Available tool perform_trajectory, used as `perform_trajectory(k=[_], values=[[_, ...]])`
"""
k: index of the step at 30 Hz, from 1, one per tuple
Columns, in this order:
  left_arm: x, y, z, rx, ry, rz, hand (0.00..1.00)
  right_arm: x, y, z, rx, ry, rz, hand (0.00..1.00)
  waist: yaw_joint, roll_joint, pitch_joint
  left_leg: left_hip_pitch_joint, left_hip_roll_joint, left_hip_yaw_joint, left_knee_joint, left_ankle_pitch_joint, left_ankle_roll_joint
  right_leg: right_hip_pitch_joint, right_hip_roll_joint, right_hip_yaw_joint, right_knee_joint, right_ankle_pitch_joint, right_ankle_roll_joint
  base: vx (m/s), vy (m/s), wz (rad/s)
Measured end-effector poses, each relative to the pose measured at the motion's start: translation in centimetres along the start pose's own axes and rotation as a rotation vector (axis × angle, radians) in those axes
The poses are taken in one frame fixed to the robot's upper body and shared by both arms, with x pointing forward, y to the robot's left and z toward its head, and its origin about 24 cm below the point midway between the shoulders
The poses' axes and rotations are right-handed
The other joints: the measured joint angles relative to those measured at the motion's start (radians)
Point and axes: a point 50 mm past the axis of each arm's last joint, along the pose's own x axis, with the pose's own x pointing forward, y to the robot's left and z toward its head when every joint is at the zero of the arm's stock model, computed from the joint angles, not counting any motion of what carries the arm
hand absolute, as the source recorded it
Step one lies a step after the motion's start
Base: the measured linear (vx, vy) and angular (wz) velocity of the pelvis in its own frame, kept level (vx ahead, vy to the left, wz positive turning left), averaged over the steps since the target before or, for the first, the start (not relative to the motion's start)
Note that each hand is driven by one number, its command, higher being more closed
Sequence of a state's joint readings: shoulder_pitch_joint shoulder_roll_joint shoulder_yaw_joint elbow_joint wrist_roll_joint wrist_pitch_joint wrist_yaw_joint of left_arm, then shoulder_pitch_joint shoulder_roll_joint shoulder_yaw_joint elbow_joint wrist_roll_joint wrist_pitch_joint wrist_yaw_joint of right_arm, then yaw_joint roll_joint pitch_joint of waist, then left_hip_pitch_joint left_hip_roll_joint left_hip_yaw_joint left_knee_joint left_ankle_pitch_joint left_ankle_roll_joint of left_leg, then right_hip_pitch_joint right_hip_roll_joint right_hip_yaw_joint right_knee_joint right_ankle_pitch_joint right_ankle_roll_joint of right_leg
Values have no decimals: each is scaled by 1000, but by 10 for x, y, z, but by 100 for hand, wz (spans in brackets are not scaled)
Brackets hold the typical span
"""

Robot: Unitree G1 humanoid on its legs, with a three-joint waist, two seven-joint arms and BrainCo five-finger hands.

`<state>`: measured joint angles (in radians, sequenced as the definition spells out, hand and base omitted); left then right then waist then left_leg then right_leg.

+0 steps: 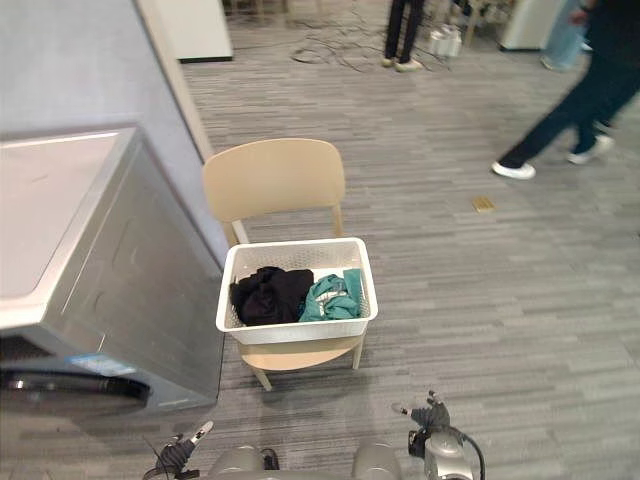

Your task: Pick up the laundry basket with both hands and put the clothes into the washing machine.

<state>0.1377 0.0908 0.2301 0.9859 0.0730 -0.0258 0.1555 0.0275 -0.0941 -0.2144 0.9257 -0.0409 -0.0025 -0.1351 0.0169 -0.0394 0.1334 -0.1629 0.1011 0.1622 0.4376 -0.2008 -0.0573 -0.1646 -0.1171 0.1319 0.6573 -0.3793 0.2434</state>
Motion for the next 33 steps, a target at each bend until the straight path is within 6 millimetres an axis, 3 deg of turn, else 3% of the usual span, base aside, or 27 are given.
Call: perform_trajectory(k=[1,2,6,7,8,9,10,12,14,17,18,19,20,21,24,25,26,27,29,31,33], values=[[0,0,1,-1,-5,1,0,-1,-1,-4,1,8,-3,0,2,-6,-2,-15,-8,-27,1,12,-3,14,1,1,-27,-14,-50,-101,-234,117],[0,-1,3,-11,-15,4,0,-1,-3,-5,1,3,-9,0,27,3,-1,-46,-17,-54,-27,46,-13,22,4,-11,-86,-39,-165,-158,-229,96],[-4,-16,3,-43,-13,-9,0,2,-6,7,15,-41,-26,0,45,89,48,-80,25,-134,-168,211,-55,19,62,-126,-155,43,-219,-242,-176,81],[-4,-19,2,-68,-6,-13,0,2,-6,7,16,-38,-26,0,49,106,53,-88,35,-131,-240,311,-74,21,66,-173,-190,78,-239,-334,-134,95],[-4,-18,2,-78,-5,-6,0,0,-3,3,23,-30,-18,0,47,93,60,-91,51,-99,-280,361,-108,22,54,-235,-220,107,-268,-327,-120,101],[-4,-16,2,-83,-3,1,0,0,0,5,27,-36,-13,0,46,88,64,-96,57,-58,-235,345,-99,20,47,-253,-223,115,-280,-356,-153,98],[-4,-12,-1,-101,6,21,0,-3,2,9,33,-67,-7,0,41,69,74,-95,58,-15,-112,286,-38,22,22,-282,-226,127,-288,-342,-173,95],[-7,-9,-11,-104,28,39,0,-11,4,20,10,-157,11,0,14,63,73,-83,89,-15,65,195,-29,40,6,-327,-280,160,-288,-305,-99,77],[-10,-8,-20,-117,55,56,0,-25,6,39,-34,-298,27,0,-1,70,64,-1,174,-8,160,117,-31,50,0,-375,-341,218,-286,-180,55,56],[-9,-7,-16,-113,38,67,0,-38,4,53,-53,-403,4,0,-15,70,53,121,235,23,68,119,-36,45,-54,-479,-346,248,-253,-174,175,128],[-9,-10,-15,-99,33,56,0,-41,1,60,-68,-443,-9,0,-21,79,22,153,235,31,-70,156,-95,31,-84,-539,-352,264,-226,-165,275,171],[-10,-14,-14,-88,29,41,0,-44,-1,67,-81,-484,-15,0,-29,96,7,166,230,30,-160,195,-135,30,-98,-587,-359,276,-207,-126,278,173],[-10,-18,-13,-75,23,26,0,-47,-3,76,-80,-526,-20,0,-30,112,-3,175,224,31,-236,177,-172,31,-111,-628,-362,288,-189,-144,436,165],[-9,-21,-7,-63,8,13,0,-48,-2,86,-69,-567,-20,0,-23,110,-9,172,194,11,-282,140,-168,38,-143,-675,-359,306,-160,-154,435,143],[-5,-4,-5,-26,-5,44,0,-57,24,122,-13,-702,50,0,23,18,-11,141,73,-33,-221,47,-84,76,-278,-702,-325,338,-102,-150,418,96],[-6,0,-8,-18,0,53,0,-61,30,129,-11,-741,72,0,35,2,-9,136,37,-36,-185,25,-60,79,-319,-686,-303,338,-103,-127,306,39],[-7,2,-12,-14,9,54,0,-64,33,134,-14,-767,87,0,37,-4,-8,132,17,-43,-169,7,-44,73,-334,-651,-279,318,-142,-151,258,31],[-8,5,-16,-8,21,59,0,-69,41,144,-21,-817,138,0,39,-12,-4,127,-13,-68,-131,-30,-9,24,-305,-453,-182,241,-188,-150,201,34],[-9,7,-22,-3,36,60,0,-72,48,146,-1,-830,191,0,35,-14,-3,138,-25,-80,-120,-40,-2,-6,-209,-321,-127,179,-143,-57,78,26],[-11,6,-31,1,71,45,0,-76,58,154,20,-855,248,0,25,2,7,136,-24,-87,-114,-39,5,-36,-111,-277,-141,151,-164,1,50,10],[-10,4,-33,2,88,39,0,-74,60,159,16,-859,254,0,22,16,17,127,-13,-106,-107,-40,5,-28,-93,-294,-172,159,-164,8,0,23]])
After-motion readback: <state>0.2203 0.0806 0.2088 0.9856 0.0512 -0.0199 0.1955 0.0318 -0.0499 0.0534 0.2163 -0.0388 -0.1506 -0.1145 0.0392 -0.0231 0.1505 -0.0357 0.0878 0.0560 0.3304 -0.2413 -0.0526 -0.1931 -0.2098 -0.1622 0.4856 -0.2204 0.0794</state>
